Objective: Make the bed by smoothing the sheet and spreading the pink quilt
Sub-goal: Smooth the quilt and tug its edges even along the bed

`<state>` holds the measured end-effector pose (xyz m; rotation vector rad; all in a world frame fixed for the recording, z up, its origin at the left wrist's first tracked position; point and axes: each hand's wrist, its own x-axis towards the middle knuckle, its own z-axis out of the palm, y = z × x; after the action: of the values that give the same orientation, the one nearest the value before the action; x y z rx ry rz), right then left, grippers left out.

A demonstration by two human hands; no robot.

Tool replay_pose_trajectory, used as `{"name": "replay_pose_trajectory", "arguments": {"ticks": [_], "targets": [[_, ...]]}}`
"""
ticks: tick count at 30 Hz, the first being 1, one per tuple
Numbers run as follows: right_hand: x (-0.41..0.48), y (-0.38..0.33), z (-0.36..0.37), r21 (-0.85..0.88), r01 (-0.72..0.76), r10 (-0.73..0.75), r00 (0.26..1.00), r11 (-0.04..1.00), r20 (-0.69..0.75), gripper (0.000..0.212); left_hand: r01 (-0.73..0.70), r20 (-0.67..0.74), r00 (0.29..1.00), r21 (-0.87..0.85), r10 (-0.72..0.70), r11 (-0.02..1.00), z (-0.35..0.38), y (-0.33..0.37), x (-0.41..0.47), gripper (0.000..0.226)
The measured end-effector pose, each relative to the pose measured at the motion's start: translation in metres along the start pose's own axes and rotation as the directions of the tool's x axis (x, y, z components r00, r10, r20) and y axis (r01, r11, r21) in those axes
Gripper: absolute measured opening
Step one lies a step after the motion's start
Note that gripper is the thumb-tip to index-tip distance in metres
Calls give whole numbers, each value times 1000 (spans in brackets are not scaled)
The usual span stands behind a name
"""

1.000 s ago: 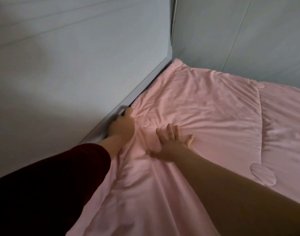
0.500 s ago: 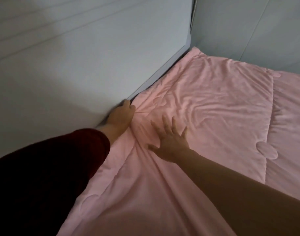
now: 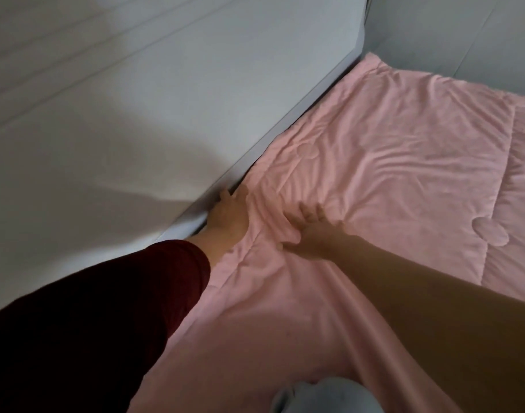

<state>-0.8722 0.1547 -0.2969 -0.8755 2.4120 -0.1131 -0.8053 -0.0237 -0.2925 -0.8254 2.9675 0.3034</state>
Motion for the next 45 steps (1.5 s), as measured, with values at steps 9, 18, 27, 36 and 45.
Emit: {"name": "replay_pose_trajectory", "arguments": {"ticks": [9, 18, 27, 36, 45], "targets": [[-46, -28, 31, 26, 0, -1, 1000, 1000, 32, 89, -80, 205, 970, -237, 131, 968, -8, -32, -49, 52], [-75, -49, 33, -50, 69, -67, 997, 996, 42, 84, -143, 21, 989, 447, 149, 883, -37, -49, -65, 31], [-67, -38, 47, -43, 35, -28, 987, 998, 155, 78, -72, -23, 995, 513, 98, 855, -21, -39, -61, 31], [-34, 30, 30, -75, -20, -20, 869, 997, -495, 51, -267, -298, 920, -7, 253, 964, 40, 49, -19, 18], [46, 73, 48, -6, 27, -24, 738, 1000, -675, 60, -168, -414, 888, 109, 198, 980, 95, 52, -2, 21]]}}
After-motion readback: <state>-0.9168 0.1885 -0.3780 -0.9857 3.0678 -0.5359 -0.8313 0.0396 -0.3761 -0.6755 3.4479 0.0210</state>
